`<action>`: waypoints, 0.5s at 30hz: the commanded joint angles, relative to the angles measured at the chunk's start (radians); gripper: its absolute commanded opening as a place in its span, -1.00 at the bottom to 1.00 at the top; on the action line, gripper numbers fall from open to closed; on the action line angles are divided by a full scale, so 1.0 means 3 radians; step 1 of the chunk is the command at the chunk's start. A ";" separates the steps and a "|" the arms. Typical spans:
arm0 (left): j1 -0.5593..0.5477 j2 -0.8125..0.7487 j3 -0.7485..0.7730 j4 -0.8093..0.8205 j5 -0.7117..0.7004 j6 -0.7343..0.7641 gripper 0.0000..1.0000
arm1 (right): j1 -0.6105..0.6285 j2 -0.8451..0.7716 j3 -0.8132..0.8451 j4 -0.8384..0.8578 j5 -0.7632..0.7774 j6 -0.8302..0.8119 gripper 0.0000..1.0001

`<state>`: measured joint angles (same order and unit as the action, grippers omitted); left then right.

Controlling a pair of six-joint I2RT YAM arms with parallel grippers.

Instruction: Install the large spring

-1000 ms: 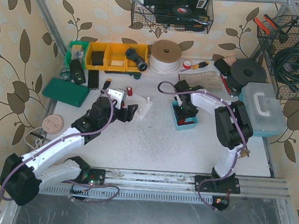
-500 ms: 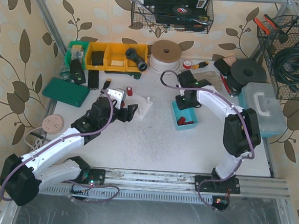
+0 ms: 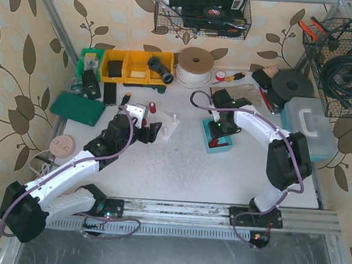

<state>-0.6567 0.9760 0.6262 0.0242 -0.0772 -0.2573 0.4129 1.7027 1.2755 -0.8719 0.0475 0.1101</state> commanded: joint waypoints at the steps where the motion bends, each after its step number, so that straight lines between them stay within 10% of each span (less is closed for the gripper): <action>1: -0.0030 -0.0077 0.0020 0.0045 -0.0046 0.0086 0.64 | -0.0008 0.0129 0.0005 -0.0101 -0.0139 -0.0122 0.02; 15: -0.0035 -0.0128 0.0002 0.0042 -0.0108 0.0076 0.64 | -0.0009 0.0670 0.0137 -0.0169 -0.0138 -0.0210 0.26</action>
<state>-0.6567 0.9607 0.6262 0.0193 -0.0944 -0.2539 0.4110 1.8458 1.2980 -0.9077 0.0055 0.0547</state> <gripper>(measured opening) 0.818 0.619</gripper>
